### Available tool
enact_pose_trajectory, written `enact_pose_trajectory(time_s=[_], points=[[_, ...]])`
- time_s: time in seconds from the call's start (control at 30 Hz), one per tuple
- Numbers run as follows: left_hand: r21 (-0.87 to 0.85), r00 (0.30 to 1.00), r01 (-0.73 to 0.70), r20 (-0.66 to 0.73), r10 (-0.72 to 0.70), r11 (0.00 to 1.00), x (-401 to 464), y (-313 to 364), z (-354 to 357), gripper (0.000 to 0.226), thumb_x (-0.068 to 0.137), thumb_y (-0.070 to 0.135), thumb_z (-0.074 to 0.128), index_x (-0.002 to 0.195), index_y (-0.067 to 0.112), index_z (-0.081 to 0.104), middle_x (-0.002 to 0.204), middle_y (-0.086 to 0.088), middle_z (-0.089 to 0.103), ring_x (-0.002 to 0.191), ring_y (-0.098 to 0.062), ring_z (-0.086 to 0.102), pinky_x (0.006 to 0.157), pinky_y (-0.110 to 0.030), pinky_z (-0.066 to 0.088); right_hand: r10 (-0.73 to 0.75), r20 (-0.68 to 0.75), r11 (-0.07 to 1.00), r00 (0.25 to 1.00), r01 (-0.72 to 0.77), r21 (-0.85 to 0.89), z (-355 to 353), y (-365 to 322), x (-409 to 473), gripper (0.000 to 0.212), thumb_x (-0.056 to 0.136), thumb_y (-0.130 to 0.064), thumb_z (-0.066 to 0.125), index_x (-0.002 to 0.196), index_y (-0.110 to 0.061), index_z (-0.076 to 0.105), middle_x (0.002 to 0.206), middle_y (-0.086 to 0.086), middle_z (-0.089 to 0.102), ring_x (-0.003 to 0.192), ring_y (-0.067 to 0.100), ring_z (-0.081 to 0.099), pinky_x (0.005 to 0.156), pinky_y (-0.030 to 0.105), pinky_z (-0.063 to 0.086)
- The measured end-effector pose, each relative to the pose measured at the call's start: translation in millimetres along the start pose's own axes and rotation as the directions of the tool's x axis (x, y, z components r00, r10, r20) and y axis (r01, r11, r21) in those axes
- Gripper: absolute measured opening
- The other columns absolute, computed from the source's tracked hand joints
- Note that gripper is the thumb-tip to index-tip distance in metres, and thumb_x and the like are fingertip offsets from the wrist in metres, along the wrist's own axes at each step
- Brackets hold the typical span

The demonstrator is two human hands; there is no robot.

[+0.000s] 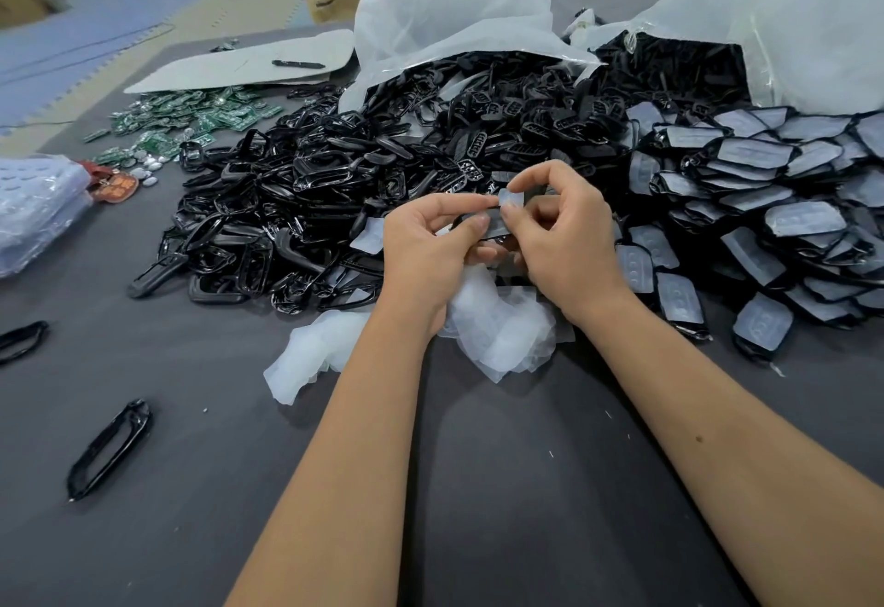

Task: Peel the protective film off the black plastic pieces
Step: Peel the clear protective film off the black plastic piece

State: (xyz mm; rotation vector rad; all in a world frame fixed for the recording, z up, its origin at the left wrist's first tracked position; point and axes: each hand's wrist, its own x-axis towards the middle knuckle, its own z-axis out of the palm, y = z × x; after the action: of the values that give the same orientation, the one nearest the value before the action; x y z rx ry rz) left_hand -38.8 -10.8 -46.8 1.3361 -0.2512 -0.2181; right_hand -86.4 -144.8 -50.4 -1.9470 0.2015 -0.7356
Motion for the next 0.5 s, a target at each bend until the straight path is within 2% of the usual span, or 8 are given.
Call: enact_pose_trajectory(time_s=[0.07,0.13,0.23,0.3,0.4,0.5], points=[[-0.037,1.000,0.014,0.023,-0.013,0.999,-0.9,1.7,-1.3,0.016,0.093,-0.014,0.064,0.096,-0.004,0.076,0.090,-0.018,0.078,0.054,-0.017,0.068,0.059,-0.027,0.061,-0.035,0.026,0.999,0.999,0.035,-0.006,-0.9,-0.8,-1.2,0.004,0.100,-0.013,0.064,0.103,-0.015,0.062,0.062,0.011,0.066,0.055,0.035,0.064,0.060,0.051,0.057],[-0.095,0.999,0.045,0.017,-0.044,0.994,-0.7,4.3,-3.5,0.014,0.093,-0.014,0.063,0.098,-0.007,0.074,0.089,-0.018,0.077,0.054,-0.017,0.068,0.058,-0.028,0.062,-0.071,0.071,0.997,0.995,0.070,0.010,-1.4,-1.6,-1.7,0.005,0.102,-0.016,0.063,0.101,-0.014,0.068,0.067,0.007,0.068,0.055,0.027,0.063,0.054,0.044,0.053],[-0.209,0.991,0.107,-0.052,-0.120,0.972,3.5,9.2,-9.9,0.019,0.093,-0.014,0.061,0.088,-0.001,0.074,0.079,-0.011,0.077,0.054,-0.012,0.067,0.052,-0.015,0.054,-0.143,0.174,0.989,0.974,0.137,0.046,-0.3,-3.7,-2.5,0.011,0.099,-0.021,0.072,0.106,-0.015,0.077,0.086,-0.004,0.074,0.070,0.009,0.066,0.066,0.027,0.053],[-0.281,0.984,0.139,-0.068,-0.164,0.950,5.6,11.1,-13.7,0.019,0.094,-0.012,0.060,0.086,0.000,0.072,0.071,-0.006,0.075,0.052,-0.008,0.066,0.050,-0.011,0.050,-0.208,0.190,0.978,0.960,0.208,0.018,0.3,-3.5,-2.3,0.016,0.093,-0.017,0.078,0.109,-0.015,0.079,0.097,-0.001,0.072,0.084,0.009,0.066,0.077,0.022,0.051],[-0.327,0.981,0.177,-0.013,-0.191,0.928,5.3,14.1,-15.0,0.015,0.099,0.001,0.063,0.087,0.000,0.073,0.078,-0.008,0.076,0.056,-0.008,0.067,0.053,-0.011,0.052,-0.249,0.153,0.967,0.956,0.255,-0.017,-0.7,-2.7,-1.2,0.016,0.090,-0.011,0.080,0.107,-0.014,0.081,0.100,0.009,0.063,0.087,0.017,0.062,0.077,0.023,0.052],[-0.440,0.975,0.221,0.068,-0.213,0.870,6.1,16.6,-14.1,0.033,0.100,0.021,0.065,0.076,0.002,0.078,0.086,-0.012,0.075,0.068,-0.013,0.072,0.059,-0.014,0.056,-0.165,0.100,0.986,0.981,0.163,0.031,-1.5,-3.6,-0.1,0.009,0.090,-0.011,0.081,0.098,-0.009,0.080,0.103,0.012,0.061,0.091,0.019,0.062,0.078,0.020,0.051]])
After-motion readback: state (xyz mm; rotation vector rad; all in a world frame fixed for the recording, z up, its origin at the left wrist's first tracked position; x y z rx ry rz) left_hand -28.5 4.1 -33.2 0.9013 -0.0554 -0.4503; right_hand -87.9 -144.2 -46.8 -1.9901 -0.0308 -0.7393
